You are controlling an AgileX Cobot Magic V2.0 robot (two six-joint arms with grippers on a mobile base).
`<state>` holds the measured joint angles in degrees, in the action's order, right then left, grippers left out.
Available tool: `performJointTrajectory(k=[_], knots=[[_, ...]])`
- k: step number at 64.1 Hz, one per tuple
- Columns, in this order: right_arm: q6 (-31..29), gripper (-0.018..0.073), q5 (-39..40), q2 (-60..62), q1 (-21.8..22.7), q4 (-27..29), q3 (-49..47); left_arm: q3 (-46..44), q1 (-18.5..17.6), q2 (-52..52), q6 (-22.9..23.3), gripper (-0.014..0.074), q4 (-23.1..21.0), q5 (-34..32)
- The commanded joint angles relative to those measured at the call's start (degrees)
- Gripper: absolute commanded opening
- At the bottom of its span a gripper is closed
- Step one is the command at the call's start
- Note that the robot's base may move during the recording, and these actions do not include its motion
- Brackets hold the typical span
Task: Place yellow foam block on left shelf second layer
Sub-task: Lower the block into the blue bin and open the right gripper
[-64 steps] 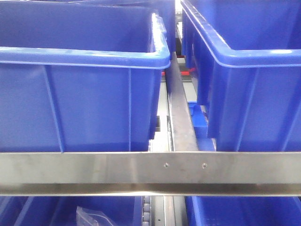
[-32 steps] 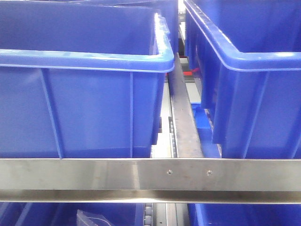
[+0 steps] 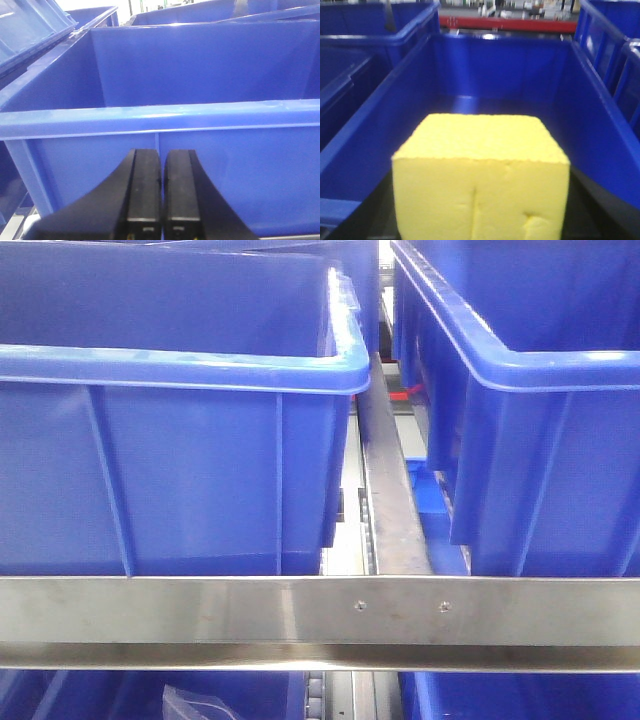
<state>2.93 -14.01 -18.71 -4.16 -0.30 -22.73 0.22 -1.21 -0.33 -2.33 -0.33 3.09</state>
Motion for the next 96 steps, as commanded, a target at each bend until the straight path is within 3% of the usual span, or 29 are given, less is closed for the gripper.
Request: performJointTrajectory(k=[1, 30, 51, 56, 63, 88, 96], knots=[[-0.3, 0.0452, 5.3, -7.0, 0.4, -0.6, -4.4, 1.5, -0.4, -1.0, 0.2, 0.0124, -0.3, -4.7], [-0.3, 0.0452, 14.6, -33.8, 0.4, -0.6, -14.1, 1.5, -0.4, -1.0, 0.2, 0.0124, -0.3, -4.7], [-0.3, 0.0461, 17.2, -38.4, 0.4, -0.6, -14.1, 1.5, -0.4, -1.0, 0.2, 0.0124, -0.3, -4.7], [-0.3, 0.0506, 17.3, -38.4, 0.4, -0.6, -14.1, 1.5, -0.4, -1.0, 0.2, 0.0124, -0.3, -4.7], [-0.3, 0.0650, 17.3, -38.4, 0.8, -0.6, -14.1, 1.5, -0.4, -1.0, 0.2, 0.0124, -0.3, -4.7], [0.3, 0.0624, 16.4, -39.4, 2.1, -0.1, -14.1, 1.5, -0.4, -1.0, 0.2, 0.0124, -0.3, -4.7], [2.1, 0.0533, 16.3, -39.4, 2.1, 0.3, -14.1, 1.5, -0.4, -1.0, 0.2, 0.0124, -0.3, -4.7]])
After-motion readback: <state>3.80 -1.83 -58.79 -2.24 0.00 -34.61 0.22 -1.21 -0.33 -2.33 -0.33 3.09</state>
